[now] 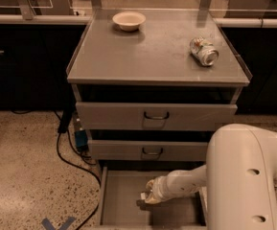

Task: Pick blue plastic bottle from bottom drawer and place on counter

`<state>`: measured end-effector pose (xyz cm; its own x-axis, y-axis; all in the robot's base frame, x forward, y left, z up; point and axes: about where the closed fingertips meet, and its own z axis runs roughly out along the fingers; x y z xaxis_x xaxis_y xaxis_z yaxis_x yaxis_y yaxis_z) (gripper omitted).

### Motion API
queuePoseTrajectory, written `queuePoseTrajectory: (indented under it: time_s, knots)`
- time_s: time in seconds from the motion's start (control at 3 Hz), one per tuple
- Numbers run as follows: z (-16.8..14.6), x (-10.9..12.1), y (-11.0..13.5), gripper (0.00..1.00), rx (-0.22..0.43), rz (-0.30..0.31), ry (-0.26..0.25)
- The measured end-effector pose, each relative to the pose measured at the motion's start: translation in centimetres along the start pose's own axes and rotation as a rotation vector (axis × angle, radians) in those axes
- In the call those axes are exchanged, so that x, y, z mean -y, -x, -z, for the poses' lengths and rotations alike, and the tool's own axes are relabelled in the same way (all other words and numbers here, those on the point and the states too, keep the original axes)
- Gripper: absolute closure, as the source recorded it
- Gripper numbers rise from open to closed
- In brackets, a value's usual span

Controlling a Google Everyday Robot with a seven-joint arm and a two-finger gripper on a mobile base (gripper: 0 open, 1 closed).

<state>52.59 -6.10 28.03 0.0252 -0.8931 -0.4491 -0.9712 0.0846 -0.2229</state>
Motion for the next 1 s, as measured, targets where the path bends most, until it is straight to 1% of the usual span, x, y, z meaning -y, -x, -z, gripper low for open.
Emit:
queuePoseTrajectory:
  time_s: [0.33,0.67,1.0]
  knots:
    - [3.1,0.9,1.7,1.00,-0.017,0.018,-0.036]
    - [8.1,2.3,4.6,1.00,-0.036,0.057,-0.082]
    - [8.2,2.3,4.6,1.00,-0.036,0.059,-0.083]
